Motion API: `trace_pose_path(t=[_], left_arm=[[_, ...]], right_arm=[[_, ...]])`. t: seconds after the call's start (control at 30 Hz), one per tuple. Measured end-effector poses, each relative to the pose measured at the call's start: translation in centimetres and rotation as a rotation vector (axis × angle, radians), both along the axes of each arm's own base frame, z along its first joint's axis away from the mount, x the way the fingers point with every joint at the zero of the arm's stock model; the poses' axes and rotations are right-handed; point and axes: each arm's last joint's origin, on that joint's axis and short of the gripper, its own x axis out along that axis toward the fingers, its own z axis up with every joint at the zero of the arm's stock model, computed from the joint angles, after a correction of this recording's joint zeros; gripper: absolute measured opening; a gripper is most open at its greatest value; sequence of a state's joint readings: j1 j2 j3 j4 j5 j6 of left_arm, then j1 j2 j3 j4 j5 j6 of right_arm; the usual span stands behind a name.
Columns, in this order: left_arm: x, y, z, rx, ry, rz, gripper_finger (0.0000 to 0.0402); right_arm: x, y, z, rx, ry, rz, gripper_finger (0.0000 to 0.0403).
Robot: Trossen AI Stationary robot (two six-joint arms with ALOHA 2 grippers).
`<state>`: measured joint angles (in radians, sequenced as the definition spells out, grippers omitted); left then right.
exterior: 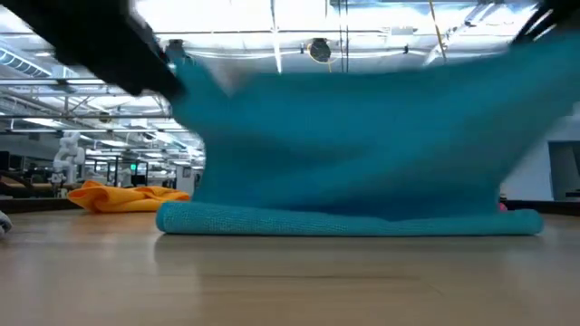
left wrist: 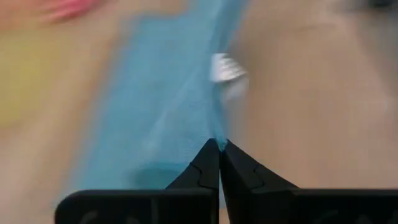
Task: Fold microfiber towels
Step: Fold the blue microfiber towel
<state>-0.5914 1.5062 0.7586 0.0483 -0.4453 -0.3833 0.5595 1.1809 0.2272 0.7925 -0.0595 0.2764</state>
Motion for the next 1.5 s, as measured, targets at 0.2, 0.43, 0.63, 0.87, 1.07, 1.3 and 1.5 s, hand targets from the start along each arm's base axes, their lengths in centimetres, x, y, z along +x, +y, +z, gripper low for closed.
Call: trace_pose_path(t=[0.2,0.43,0.63,0.87,1.07,1.3,1.5], left_arm=[[-1.5,-4.2,1.2,-0.044,-0.152,-0.235,0.0003],[-1.6,-2.6,0.3,0.1,-0.135,0.066,0.0003],[-0.9,0.5,-0.9,0.098,-0.029,0.298,0.0009],[-0.4,2.9,-3.5,0.069,0.034,0.443,0.0008],[0.0,3.8,-5.0,0.057,0.058,0.49,0.0005],[0.5,2.3,-3.8,-0.034,-0.014,0.349,0.001],[0.7,2.5,-3.0,-0.018,-0.071,0.369,0.0009]], right_arm=[[-1.8,2.6,0.8,0.013,-0.094,0.089,0.0],[-1.0,1.2,0.2,-0.1,-0.087,-0.316,0.0],[0.1,-1.4,-0.7,-0.123,0.004,-0.609,0.0],[0.5,-3.7,-2.3,-0.165,0.161,-0.75,0.0],[0.6,-4.4,-2.5,-0.167,0.189,-0.783,0.0],[1.0,-2.9,-1.4,-0.005,0.154,-0.466,0.0],[1.3,-3.8,-1.1,-0.055,0.077,-0.672,0.0]])
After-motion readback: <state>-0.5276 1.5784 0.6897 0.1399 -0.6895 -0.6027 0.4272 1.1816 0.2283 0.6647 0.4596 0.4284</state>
